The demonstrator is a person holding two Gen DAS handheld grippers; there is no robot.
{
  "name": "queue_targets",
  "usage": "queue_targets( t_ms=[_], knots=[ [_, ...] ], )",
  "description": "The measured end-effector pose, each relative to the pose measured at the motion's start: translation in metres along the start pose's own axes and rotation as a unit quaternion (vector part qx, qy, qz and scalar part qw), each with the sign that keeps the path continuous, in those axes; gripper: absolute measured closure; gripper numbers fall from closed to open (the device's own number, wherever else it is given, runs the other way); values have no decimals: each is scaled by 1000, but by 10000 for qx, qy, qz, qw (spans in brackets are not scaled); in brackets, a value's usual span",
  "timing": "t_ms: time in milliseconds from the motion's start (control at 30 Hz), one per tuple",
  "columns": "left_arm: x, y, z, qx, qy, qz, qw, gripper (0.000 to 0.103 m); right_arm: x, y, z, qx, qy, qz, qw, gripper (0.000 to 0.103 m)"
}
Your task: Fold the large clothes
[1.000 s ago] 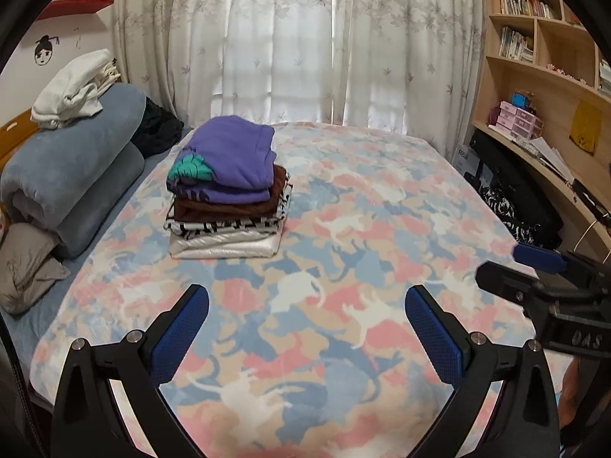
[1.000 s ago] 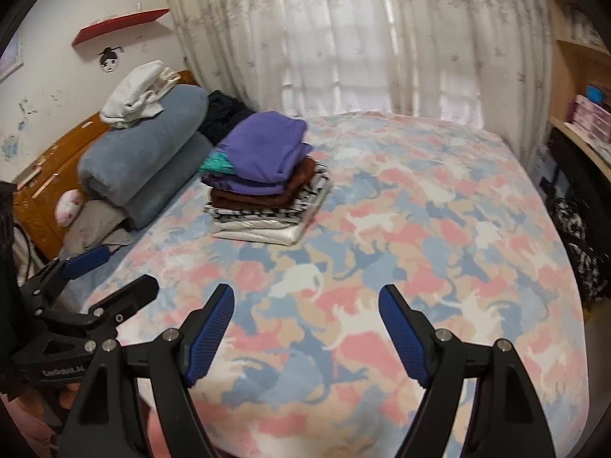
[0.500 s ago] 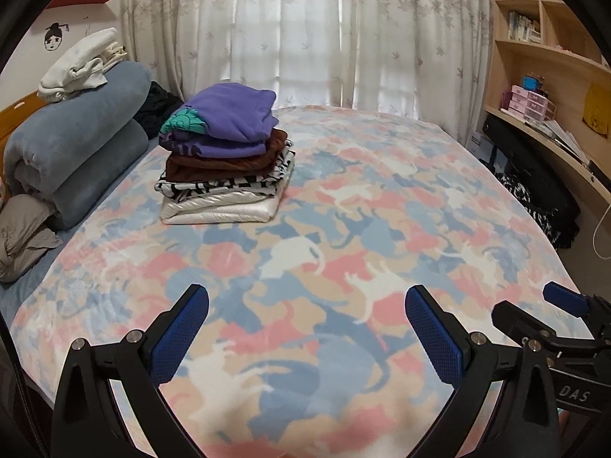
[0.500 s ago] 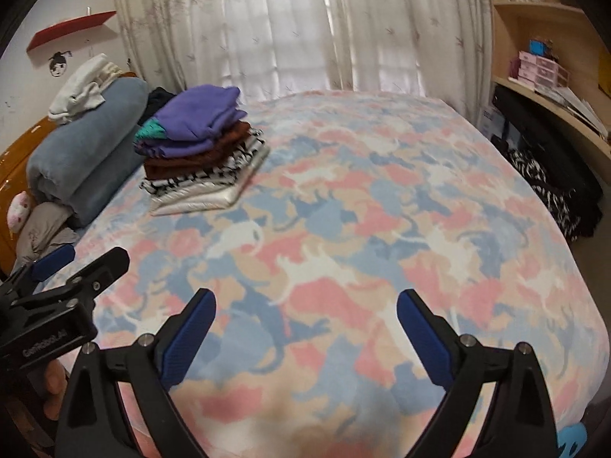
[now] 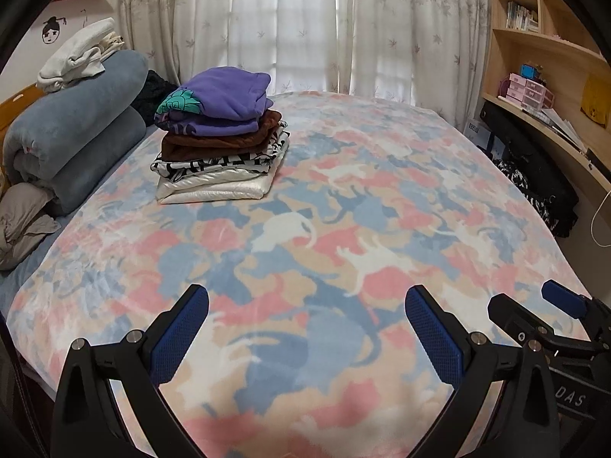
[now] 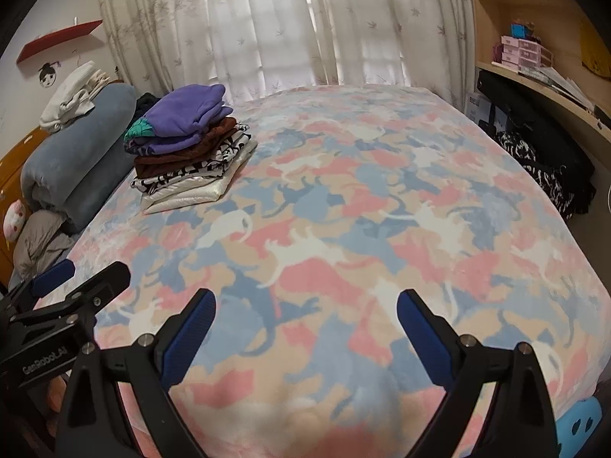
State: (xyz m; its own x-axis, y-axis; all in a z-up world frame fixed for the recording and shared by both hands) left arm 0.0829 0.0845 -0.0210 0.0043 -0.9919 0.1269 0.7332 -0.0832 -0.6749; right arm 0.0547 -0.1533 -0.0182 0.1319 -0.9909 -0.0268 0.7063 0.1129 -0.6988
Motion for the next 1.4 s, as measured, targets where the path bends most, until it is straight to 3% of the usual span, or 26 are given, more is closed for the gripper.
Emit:
queue_targets(
  t_ms=[1400],
  knots=[
    [-7, 4, -13, -197, -19, 206, 9996, 1, -3, -1, -6, 9, 17, -72, 10000, 7]
  ],
)
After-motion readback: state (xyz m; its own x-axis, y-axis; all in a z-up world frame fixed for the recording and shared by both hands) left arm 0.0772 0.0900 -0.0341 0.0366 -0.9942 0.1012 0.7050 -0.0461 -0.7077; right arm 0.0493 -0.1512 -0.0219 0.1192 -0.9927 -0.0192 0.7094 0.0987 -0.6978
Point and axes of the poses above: each gripper's, at about its wrist camera, not at the fingertips, and y roughly the way its jaws point, x to its right, z to its top, the point moved 8 cm from there along y, roughly the way its jaws point, and after that the axes turned 7 degrees about -y, right-handed, at the moved point
